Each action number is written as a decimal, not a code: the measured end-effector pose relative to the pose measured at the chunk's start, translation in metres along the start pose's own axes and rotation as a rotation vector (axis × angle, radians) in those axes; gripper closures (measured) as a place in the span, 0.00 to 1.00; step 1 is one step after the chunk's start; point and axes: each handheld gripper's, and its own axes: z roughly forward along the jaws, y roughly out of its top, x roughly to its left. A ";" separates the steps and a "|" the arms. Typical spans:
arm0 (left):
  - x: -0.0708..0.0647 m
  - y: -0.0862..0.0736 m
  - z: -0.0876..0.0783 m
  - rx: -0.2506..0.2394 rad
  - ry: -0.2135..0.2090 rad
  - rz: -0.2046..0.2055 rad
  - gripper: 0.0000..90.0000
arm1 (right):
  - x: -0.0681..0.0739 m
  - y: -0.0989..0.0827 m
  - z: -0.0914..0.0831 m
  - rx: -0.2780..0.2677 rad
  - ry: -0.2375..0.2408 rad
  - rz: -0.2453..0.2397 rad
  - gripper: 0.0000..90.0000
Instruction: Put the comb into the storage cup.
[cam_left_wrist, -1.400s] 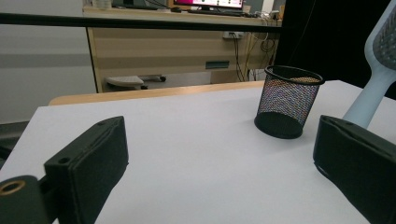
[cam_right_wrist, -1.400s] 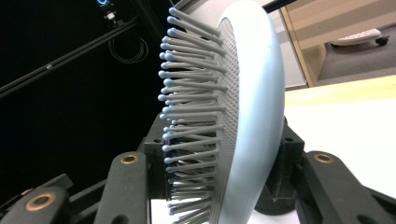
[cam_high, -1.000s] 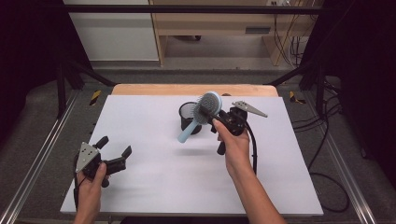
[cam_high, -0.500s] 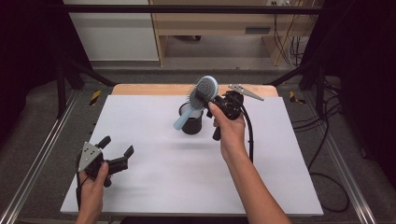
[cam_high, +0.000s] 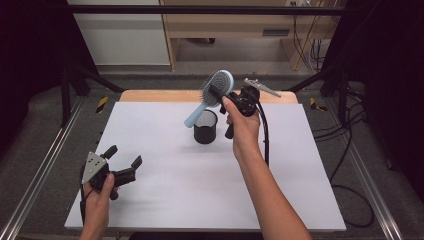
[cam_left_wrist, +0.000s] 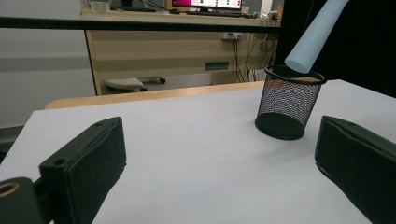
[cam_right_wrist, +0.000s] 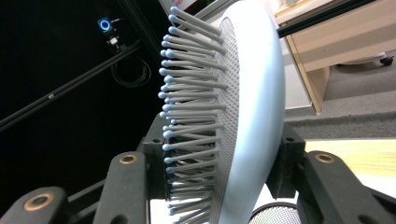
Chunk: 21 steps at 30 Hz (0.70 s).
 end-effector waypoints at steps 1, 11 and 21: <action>0.000 0.000 0.000 0.000 -0.002 0.000 0.02 | -0.001 0.001 0.000 -0.004 0.001 0.003 0.58; 0.001 0.000 0.000 0.004 -0.007 -0.001 0.02 | -0.007 0.005 0.002 -0.034 -0.017 0.032 0.58; 0.001 0.000 0.001 0.008 -0.015 -0.001 0.02 | -0.008 0.010 0.002 -0.064 -0.040 0.012 0.58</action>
